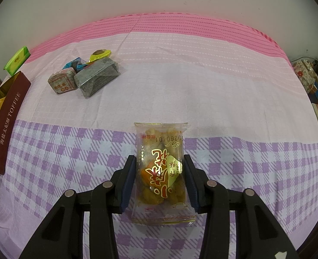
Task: Organize snacks
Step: 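Carry the soda cracker packet into the tin and open the left gripper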
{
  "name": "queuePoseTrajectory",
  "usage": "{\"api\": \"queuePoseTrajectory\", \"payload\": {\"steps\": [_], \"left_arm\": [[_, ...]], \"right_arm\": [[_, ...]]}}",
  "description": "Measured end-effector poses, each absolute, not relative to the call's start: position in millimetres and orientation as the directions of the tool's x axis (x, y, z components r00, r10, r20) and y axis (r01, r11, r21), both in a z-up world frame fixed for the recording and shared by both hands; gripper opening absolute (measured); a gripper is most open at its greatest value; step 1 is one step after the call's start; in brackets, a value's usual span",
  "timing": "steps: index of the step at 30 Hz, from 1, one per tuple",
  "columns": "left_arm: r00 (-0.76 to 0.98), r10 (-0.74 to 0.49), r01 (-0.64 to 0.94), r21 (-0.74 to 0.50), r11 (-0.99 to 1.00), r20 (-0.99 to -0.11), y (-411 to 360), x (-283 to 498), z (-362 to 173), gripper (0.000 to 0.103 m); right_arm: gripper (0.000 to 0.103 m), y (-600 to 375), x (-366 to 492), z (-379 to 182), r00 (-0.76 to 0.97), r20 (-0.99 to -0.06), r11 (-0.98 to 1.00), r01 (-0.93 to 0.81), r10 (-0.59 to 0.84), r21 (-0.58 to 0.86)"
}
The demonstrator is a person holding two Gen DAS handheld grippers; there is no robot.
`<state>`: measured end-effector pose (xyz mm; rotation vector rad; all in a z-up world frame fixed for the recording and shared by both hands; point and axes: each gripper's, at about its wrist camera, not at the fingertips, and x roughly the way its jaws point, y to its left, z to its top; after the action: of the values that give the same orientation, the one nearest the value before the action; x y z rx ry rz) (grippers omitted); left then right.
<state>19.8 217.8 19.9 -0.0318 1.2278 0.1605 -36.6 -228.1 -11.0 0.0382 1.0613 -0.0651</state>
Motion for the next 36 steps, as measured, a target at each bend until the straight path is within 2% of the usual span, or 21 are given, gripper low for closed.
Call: {"api": "queuePoseTrajectory", "payload": {"steps": [10, 31, 36], "left_arm": [[0.295, 0.108, -0.152, 0.065, 0.986, -0.95, 227.9, 22.3, 1.5, 0.05], [0.383, 0.096, -0.124, 0.052, 0.991, -0.919, 230.8, 11.6, 1.9, 0.051], [0.39, 0.082, -0.123, 0.036, 0.992, -0.917, 230.4, 9.5, 4.1, 0.058]], "right_arm": [[0.042, -227.4, -35.7, -11.6, 0.475, -0.879, 0.998, 0.067, -0.034, -0.003], [0.044, -226.3, -34.3, -12.0, 0.464, -0.885, 0.998, 0.063, -0.037, -0.008], [0.044, -225.7, -34.3, -11.5, 0.46, -0.887, 0.997, 0.077, -0.042, -0.007]]}}
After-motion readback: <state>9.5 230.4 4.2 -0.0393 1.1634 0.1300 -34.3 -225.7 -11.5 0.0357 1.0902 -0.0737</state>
